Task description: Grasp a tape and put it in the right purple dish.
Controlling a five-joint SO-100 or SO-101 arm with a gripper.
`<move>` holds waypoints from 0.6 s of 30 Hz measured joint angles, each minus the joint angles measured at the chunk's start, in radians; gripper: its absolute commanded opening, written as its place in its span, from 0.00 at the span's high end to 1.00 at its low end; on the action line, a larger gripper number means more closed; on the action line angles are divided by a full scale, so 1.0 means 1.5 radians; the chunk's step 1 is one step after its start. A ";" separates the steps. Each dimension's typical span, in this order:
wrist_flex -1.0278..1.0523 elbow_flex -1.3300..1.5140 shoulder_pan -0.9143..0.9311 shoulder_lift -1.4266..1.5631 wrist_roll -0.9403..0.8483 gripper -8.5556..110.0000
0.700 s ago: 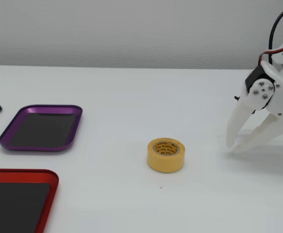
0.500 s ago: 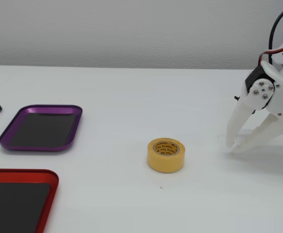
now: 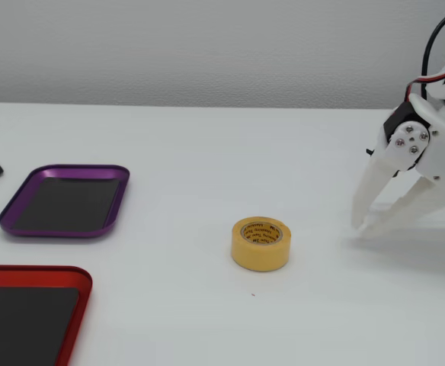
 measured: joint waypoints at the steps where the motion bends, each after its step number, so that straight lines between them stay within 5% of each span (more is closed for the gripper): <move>1: -0.013 -0.016 0.000 0.000 0.000 0.93; 12: -0.054 -0.170 0.000 -0.030 -0.126 0.89; 18: -0.044 -0.268 0.003 -0.274 -0.132 0.85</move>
